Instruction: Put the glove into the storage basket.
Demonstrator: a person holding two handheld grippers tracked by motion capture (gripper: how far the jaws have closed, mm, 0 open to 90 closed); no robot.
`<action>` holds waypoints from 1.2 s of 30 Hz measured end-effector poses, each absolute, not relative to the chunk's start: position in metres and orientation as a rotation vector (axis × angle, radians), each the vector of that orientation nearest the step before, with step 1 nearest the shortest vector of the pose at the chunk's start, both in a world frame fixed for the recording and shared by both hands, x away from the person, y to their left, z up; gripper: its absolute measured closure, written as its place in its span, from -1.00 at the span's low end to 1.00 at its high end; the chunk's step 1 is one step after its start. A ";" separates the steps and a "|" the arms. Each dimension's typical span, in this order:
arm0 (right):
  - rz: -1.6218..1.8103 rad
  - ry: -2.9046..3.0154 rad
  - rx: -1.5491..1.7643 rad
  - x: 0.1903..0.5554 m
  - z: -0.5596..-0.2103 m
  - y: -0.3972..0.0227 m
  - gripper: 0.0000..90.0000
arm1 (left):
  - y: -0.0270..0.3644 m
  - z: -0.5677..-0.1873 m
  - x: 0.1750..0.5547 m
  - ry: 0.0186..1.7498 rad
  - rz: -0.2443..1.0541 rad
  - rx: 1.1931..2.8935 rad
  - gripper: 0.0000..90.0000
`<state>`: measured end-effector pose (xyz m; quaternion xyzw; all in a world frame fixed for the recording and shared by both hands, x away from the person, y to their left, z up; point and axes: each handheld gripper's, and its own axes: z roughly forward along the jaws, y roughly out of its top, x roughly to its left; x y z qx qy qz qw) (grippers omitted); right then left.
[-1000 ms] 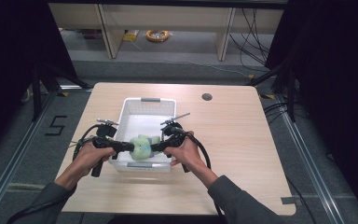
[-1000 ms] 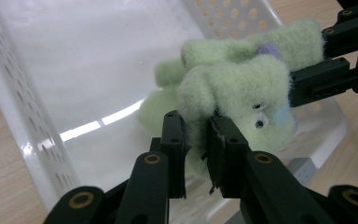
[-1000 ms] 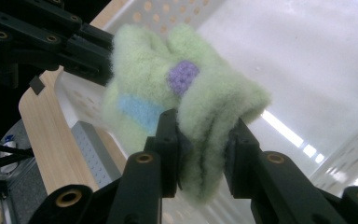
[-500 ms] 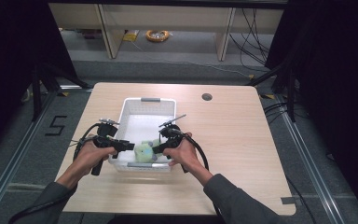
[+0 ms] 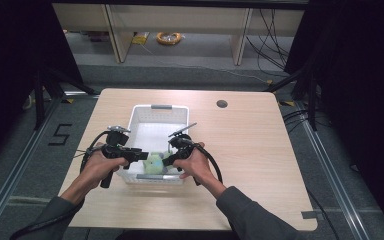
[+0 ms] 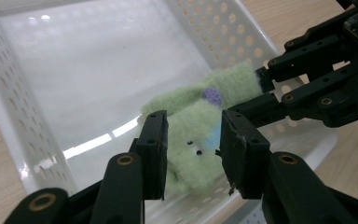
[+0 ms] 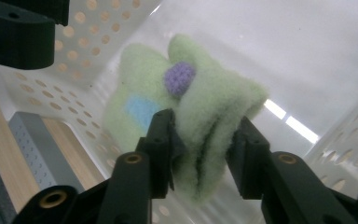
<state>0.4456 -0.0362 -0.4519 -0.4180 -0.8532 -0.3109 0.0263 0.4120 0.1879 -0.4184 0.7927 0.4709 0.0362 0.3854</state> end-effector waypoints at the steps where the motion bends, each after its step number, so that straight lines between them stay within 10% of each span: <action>1: -0.949 -2.656 -1.286 0.445 -0.451 -0.036 0.28 | 0.187 -0.418 0.411 1.189 0.087 2.032 0.35; 36: -1.172 -2.677 -1.202 0.417 -0.398 -0.106 -0.20 | 0.162 -0.405 0.367 1.123 0.103 1.927 -0.24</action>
